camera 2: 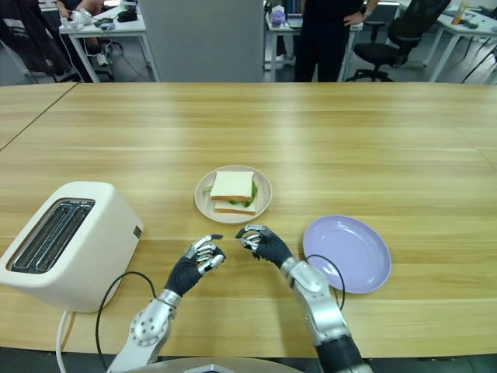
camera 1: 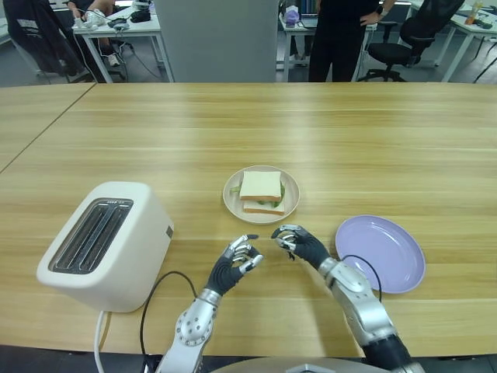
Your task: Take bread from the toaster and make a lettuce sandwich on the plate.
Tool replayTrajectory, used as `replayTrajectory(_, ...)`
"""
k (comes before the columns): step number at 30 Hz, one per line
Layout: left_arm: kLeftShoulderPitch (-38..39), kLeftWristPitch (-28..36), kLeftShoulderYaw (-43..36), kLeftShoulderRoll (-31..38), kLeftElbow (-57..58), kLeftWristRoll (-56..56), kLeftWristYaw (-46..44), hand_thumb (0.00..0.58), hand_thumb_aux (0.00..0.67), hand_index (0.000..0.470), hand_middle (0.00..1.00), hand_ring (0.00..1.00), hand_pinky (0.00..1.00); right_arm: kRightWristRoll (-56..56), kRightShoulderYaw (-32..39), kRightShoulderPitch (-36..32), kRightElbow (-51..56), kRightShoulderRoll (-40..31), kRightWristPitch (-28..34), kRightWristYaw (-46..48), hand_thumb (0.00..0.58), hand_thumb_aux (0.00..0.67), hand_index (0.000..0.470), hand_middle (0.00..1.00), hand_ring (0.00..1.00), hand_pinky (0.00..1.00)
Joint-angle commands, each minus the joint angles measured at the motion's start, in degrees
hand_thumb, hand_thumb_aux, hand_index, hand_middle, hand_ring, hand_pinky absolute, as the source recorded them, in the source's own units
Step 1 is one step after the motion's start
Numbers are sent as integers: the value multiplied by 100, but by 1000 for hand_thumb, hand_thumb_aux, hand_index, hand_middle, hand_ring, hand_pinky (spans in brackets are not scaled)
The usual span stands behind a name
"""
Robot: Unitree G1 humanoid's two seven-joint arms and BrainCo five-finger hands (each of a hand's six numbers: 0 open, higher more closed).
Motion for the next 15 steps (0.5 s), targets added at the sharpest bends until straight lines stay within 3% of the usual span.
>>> replayTrajectory(1, 485, -58, 5, -273, -619, -389, 57, 0, 0, 0, 43, 43, 43, 229, -172, 574, -731, -224, 168, 44, 0, 0, 0, 0, 0, 0)
replayTrajectory(3, 620, -42, 67, -409, -729, -216, 220, 0, 0, 0, 0, 0, 0, -32, -252, 647, -687, -357, -87, -46, 0, 0, 0, 0, 0, 0)
replayTrajectory(9, 426, -231, 443, -489, -566, 1003, 910, 0, 0, 0, 0, 0, 0, -1076, -506, 504, -110, -482, -1362, -763, 0, 0, 0, 0, 0, 0)
replayTrajectory(15, 55, -197, 692, -563, -248, 1295, 1219, 0, 0, 0, 0, 0, 0, -1535, -494, 435, 374, -401, -1998, -1191, 0, 0, 0, 0, 0, 0)
